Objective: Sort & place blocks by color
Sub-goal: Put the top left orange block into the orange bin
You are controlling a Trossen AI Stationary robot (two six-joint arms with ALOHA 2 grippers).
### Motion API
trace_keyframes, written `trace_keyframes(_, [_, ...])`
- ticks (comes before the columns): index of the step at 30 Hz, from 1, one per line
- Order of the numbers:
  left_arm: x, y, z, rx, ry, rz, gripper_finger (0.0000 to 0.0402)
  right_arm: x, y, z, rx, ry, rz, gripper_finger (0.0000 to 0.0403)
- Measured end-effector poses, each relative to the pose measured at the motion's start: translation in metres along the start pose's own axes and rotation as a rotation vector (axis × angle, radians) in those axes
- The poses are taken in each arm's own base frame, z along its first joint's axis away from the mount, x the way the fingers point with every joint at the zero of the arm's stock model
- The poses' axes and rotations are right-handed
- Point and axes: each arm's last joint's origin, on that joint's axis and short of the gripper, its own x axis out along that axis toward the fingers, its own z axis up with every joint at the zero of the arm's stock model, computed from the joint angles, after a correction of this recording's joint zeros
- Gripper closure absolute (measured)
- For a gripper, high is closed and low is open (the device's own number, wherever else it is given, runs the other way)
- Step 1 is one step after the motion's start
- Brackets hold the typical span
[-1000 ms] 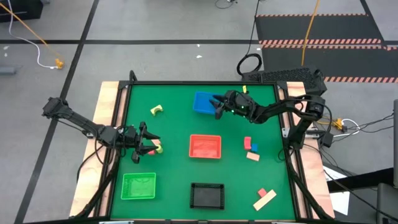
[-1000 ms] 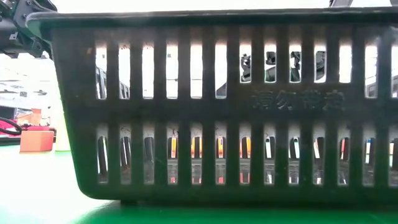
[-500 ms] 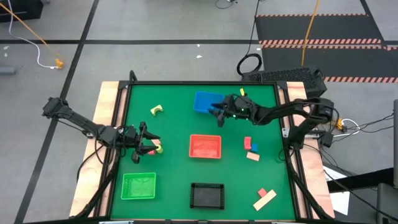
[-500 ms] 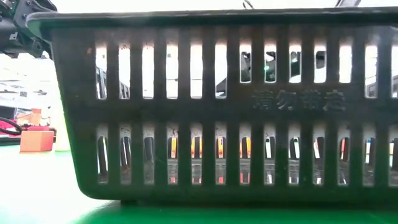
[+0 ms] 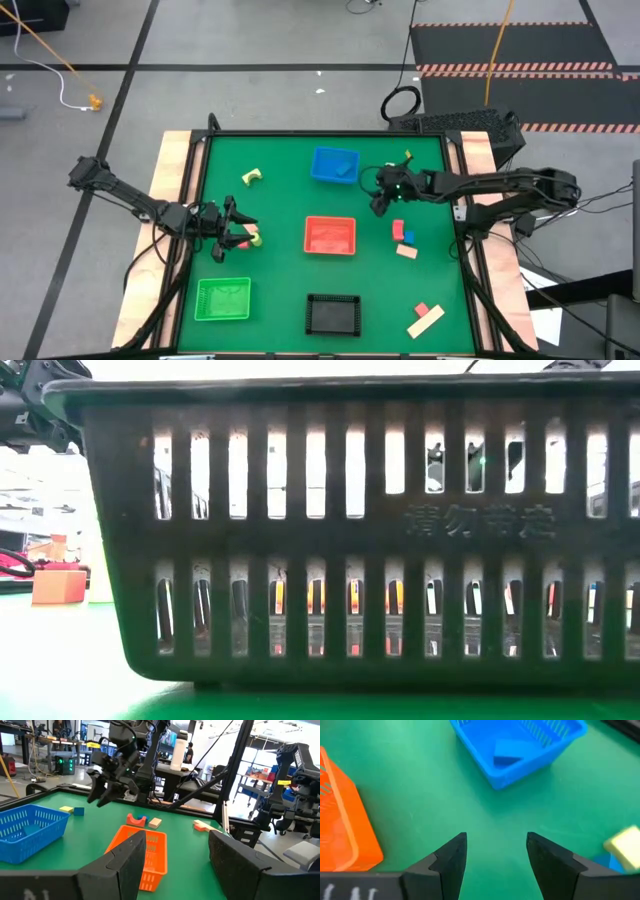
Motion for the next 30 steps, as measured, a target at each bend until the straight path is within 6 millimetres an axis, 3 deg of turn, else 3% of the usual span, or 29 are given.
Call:
trace_keyframes(4, [0.0,0.0,0.002,0.015,-0.025,-0.002,0.0183,-0.005,0.004,-0.001,0.039,-0.017,-0.005,0.0204])
trace_keyframes(18, [0.0,-0.001,0.009,-0.006,-0.089,-0.008,0.0183,-0.006,0.008,0.002,-0.065,-0.063,-0.002,0.0204])
trace_keyframes(30, [-0.004,-0.002,0.027,0.037,-0.273,0.027,0.0183,-0.006,0.009,0.005,-0.045,-0.096,0.011,0.0204])
